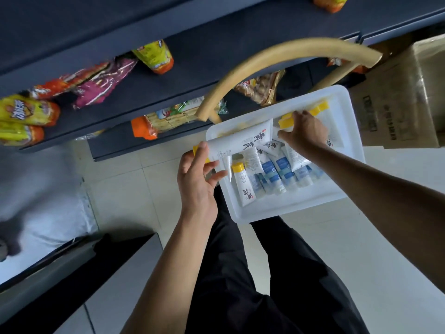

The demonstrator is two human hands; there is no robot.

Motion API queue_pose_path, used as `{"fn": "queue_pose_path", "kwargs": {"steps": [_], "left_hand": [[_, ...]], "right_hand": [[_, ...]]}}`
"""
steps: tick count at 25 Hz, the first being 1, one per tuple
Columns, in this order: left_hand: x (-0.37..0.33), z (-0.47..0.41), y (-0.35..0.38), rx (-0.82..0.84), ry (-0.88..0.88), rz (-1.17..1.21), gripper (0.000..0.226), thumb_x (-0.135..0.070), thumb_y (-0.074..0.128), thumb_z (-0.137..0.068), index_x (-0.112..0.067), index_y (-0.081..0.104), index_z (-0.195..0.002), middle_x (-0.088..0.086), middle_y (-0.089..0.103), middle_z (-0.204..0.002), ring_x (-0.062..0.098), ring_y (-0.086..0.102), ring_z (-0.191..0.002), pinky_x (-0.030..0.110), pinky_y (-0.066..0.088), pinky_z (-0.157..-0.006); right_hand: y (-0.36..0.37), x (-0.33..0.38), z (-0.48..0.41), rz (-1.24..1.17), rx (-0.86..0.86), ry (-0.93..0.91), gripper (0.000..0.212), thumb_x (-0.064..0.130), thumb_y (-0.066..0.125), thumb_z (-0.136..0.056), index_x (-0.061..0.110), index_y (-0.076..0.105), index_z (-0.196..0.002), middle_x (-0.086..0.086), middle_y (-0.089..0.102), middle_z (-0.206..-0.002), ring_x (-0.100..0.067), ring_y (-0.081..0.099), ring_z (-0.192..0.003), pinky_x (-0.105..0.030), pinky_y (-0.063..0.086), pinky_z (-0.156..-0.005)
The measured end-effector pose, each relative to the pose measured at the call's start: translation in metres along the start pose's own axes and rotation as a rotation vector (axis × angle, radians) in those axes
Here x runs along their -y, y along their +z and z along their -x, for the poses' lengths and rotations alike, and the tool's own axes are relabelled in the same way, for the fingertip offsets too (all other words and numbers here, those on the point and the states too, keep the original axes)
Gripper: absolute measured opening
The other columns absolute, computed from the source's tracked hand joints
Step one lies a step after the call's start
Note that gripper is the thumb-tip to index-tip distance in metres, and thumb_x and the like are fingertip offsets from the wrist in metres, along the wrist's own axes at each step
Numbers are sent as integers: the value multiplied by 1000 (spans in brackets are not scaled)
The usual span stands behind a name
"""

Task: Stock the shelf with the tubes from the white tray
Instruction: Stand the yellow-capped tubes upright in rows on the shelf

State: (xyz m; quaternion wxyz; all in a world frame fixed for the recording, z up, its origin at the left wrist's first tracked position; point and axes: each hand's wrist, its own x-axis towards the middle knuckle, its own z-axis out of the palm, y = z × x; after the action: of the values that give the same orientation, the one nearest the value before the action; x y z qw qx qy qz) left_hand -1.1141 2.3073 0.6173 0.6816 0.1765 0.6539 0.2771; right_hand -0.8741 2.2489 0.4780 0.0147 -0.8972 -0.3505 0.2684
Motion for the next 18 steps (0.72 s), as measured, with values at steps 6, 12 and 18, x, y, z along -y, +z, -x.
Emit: {"fn": "queue_pose_path", "kwargs": {"steps": [6, 12, 18], "left_hand": [[-43, 63, 15, 112, -58, 120, 23, -33, 67, -95, -15, 68, -110, 8, 73, -85, 12, 69, -64, 21, 53, -50], [-86, 119, 16, 323, -19, 288, 22, -21, 63, -95, -9, 66, -114, 11, 77, -91, 15, 72, -70, 20, 55, -57], [-126, 158, 14, 536, 148, 304, 20, -19, 64, -93, -7, 63, -109, 16, 72, -92, 18, 68, -71, 25, 54, -62]], "right_hand": [[-90, 8, 72, -107, -56, 4, 45, 39, 70, -85, 6, 51, -109, -17, 64, -102, -38, 60, -88, -34, 36, -65], [-180, 12, 139, -337, -111, 56, 45, 36, 72, -83, 13, 48, -114, -12, 65, -95, -37, 61, -83, -42, 50, -69], [-256, 16, 197, -850, -98, 51, 42, 42, 76, -58, 23, 52, -87, -4, 73, -79, -36, 71, -82, -54, 56, -79]]}}
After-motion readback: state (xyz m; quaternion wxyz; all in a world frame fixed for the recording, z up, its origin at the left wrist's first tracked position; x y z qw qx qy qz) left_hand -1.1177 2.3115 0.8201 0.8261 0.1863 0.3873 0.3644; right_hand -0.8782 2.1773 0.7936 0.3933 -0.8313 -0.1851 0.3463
